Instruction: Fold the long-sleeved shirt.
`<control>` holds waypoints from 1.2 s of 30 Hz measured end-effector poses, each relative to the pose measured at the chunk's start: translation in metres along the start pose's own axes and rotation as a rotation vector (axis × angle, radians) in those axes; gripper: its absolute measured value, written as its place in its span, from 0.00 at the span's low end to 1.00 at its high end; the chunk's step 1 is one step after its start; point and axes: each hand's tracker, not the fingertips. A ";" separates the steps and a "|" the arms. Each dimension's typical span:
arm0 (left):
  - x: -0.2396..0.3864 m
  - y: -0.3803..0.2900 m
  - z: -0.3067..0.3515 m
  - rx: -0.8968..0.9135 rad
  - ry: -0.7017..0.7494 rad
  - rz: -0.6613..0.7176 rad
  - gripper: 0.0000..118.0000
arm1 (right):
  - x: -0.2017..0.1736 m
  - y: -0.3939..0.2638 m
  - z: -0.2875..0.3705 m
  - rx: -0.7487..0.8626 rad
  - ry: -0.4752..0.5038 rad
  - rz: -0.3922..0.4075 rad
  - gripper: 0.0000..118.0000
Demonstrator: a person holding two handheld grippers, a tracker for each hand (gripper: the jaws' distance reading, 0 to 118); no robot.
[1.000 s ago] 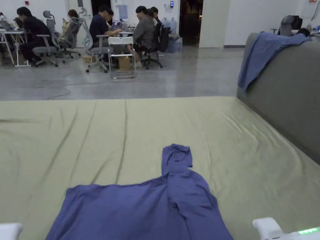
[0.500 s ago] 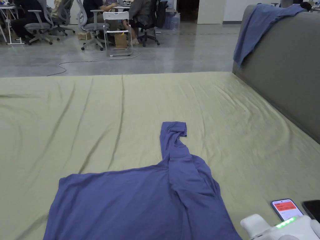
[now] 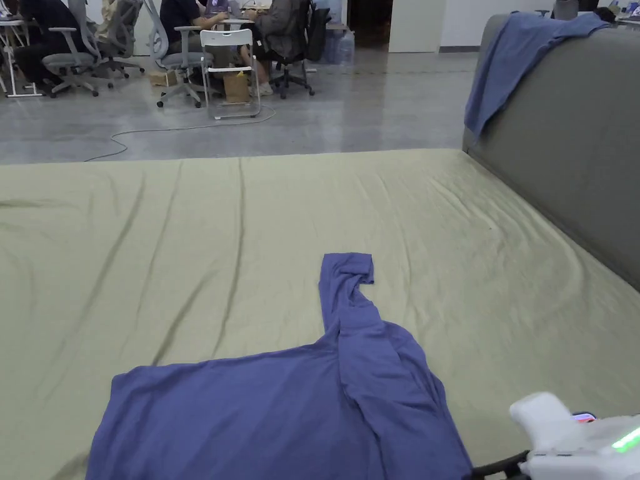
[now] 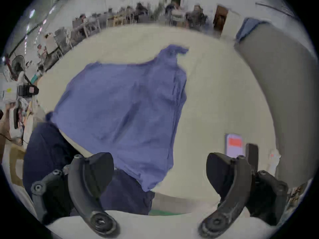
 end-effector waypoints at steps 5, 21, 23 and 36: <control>0.044 -0.005 0.017 0.007 0.116 -0.100 0.00 | -0.010 0.011 0.019 0.123 0.075 -0.177 0.27; 0.020 0.057 -0.079 -0.026 0.005 -0.110 0.00 | 0.040 0.376 -0.289 0.119 -0.015 -0.242 1.00; 0.006 0.060 -0.095 -0.051 0.002 -0.128 0.00 | 0.044 0.415 -0.351 -0.001 -0.100 -0.244 1.00; -0.050 0.049 -0.134 -0.135 0.065 0.047 0.00 | 0.078 0.410 -0.434 -0.052 -0.061 -0.439 0.02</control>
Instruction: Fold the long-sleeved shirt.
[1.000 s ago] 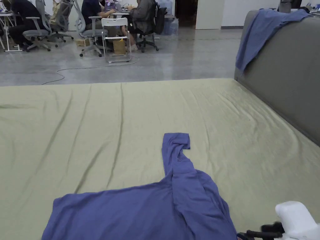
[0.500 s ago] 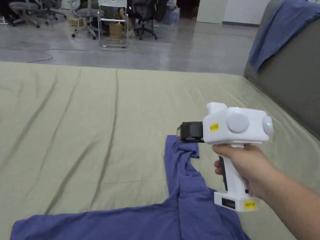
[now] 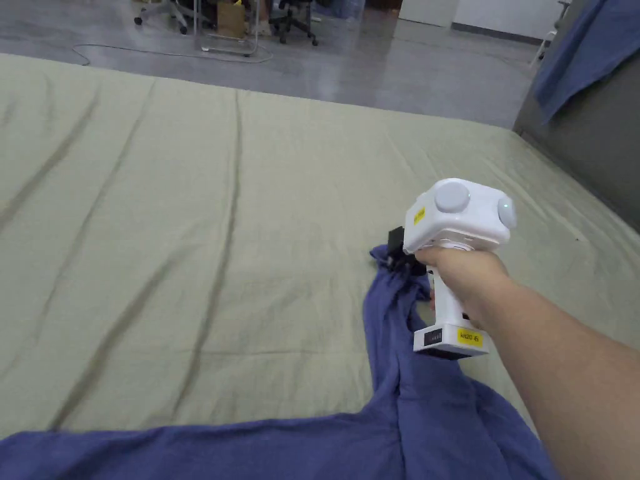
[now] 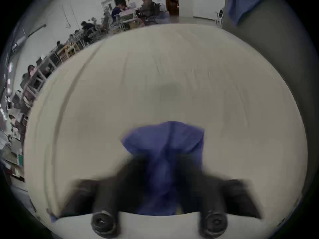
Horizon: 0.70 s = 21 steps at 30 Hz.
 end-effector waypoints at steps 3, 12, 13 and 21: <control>0.003 -0.004 0.011 -0.015 0.005 0.044 0.00 | 0.003 -0.002 0.053 0.015 0.023 0.020 0.02; 0.041 -0.017 0.074 0.063 0.031 -0.033 0.00 | 0.004 -0.145 0.251 0.125 0.035 0.364 0.02; 0.043 -0.023 0.080 0.063 0.024 -0.028 0.00 | 0.006 -0.170 0.256 0.085 0.037 0.382 0.02; 0.062 -0.052 0.101 0.040 0.005 -0.043 0.00 | 0.035 -0.331 0.162 -0.260 0.024 0.186 0.03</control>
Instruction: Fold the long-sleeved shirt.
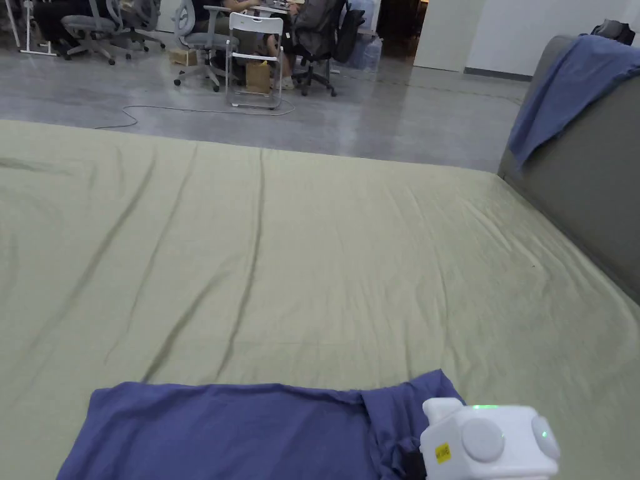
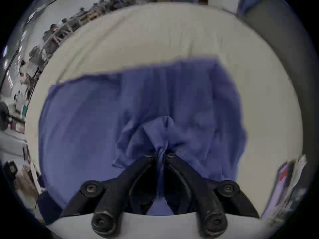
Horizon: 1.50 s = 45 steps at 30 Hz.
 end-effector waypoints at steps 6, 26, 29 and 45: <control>0.008 0.000 0.027 0.033 -0.009 -0.015 0.00 | 0.020 0.022 0.054 0.076 0.072 -0.098 0.81; 0.006 0.051 -0.033 0.032 -0.082 -0.151 1.00 | -0.019 -0.150 0.181 0.440 0.237 0.028 0.00; -0.005 0.114 -0.102 0.073 0.067 -0.179 0.99 | -0.016 -0.137 0.181 0.438 0.232 0.023 0.00; -0.013 0.156 -0.238 -0.110 0.105 -0.333 0.00 | 0.029 0.025 0.111 0.302 0.059 0.000 0.92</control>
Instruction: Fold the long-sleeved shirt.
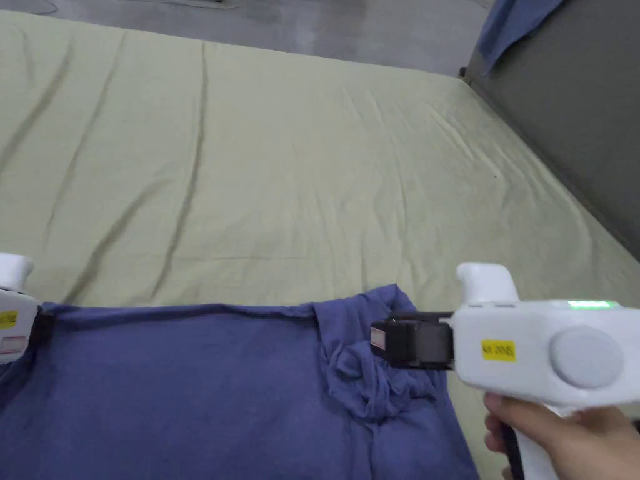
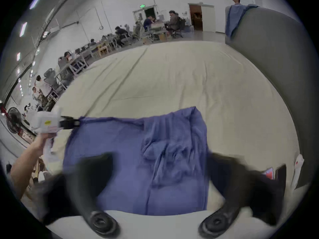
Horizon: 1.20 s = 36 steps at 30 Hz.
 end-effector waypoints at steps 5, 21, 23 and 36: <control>-0.002 0.003 0.025 0.038 0.067 -0.006 0.00 | 0.028 0.068 -0.109 -0.118 -0.074 -0.067 0.99; 0.001 -0.023 0.135 0.150 0.000 0.008 0.00 | 0.010 0.044 -0.013 -0.055 0.026 -0.053 0.11; 0.005 -0.039 0.158 0.174 0.010 -0.022 0.00 | 0.011 0.023 0.021 -0.022 0.034 -0.008 0.12; 0.029 -0.212 0.127 -0.173 -0.044 -0.033 0.00 | 0.011 -0.150 0.038 -0.329 -0.022 0.167 0.12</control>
